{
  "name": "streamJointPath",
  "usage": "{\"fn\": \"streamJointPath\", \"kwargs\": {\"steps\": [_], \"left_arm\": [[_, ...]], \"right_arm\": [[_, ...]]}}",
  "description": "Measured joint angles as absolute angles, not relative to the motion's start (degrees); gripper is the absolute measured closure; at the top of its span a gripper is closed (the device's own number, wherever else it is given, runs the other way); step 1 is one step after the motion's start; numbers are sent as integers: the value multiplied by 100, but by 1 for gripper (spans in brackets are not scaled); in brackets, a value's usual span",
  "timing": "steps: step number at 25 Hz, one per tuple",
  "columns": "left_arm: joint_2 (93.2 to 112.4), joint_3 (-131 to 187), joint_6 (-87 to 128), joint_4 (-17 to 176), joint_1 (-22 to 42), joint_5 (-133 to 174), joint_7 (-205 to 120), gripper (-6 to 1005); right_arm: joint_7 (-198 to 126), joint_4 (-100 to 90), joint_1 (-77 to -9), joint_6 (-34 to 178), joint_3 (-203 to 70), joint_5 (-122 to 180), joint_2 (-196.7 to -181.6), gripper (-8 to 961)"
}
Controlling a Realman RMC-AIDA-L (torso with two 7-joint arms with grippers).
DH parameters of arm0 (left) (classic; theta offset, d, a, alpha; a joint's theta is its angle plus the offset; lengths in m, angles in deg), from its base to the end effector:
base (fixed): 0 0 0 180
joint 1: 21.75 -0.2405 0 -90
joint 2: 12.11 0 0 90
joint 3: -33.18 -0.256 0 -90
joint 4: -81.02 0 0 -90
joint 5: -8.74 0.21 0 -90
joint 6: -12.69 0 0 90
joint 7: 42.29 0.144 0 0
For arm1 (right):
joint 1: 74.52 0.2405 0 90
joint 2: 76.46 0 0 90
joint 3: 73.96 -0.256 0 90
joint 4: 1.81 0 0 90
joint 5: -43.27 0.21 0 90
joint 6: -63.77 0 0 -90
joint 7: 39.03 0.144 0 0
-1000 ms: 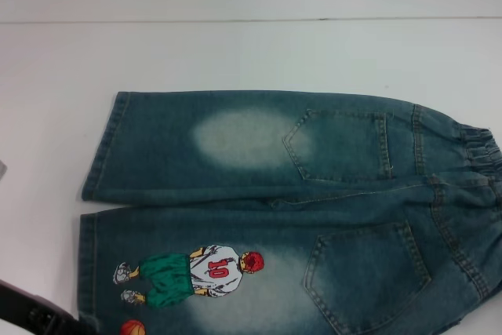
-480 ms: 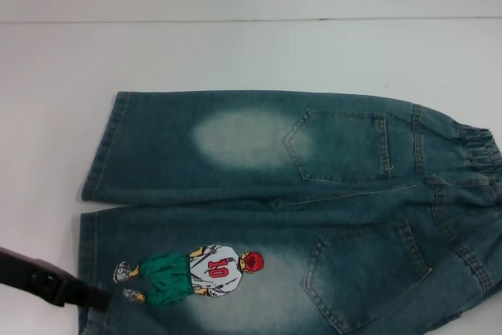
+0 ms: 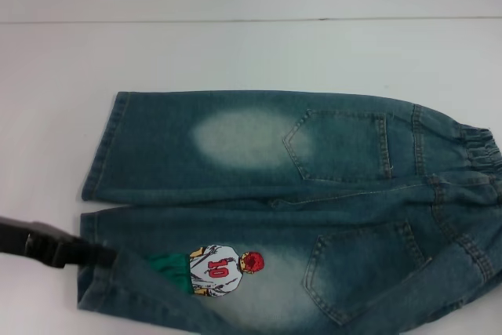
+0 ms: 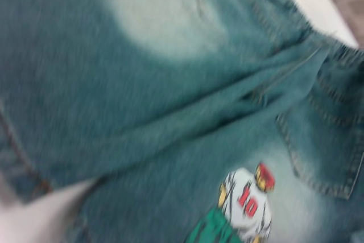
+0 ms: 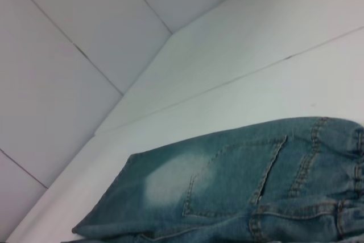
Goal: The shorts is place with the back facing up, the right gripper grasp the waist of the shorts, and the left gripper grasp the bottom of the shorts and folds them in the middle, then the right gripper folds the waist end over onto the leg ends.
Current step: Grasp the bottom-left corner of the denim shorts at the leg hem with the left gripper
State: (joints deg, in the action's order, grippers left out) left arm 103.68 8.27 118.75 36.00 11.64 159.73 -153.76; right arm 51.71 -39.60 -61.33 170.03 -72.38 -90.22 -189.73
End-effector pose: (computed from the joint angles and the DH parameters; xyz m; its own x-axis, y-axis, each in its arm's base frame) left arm -0.3069 0.2927 0.0425 0.5194 0.8499 0.0888 0.8507 -0.5241 0.0407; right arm 0.3880 0.1947 0.0873 0.3334 -0.6475 -0.6853 -0.9049 -0.4236 -0.0400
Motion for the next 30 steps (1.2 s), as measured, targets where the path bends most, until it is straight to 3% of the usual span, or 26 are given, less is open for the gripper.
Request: {"fn": "streamJointPath", "kwargs": {"steps": [16,30], "left_arm": [[10337,851,11643,3629,1403,15078,-15370,948],[10446,864,11036,3649,1805,14647,-15603,947]], "right_arm": [[5251,-4007,-5844,16704,-7237,-8777,-18830,851],[5577,-4408,-5540,16618,-7217,-8609,-18756,848]]}}
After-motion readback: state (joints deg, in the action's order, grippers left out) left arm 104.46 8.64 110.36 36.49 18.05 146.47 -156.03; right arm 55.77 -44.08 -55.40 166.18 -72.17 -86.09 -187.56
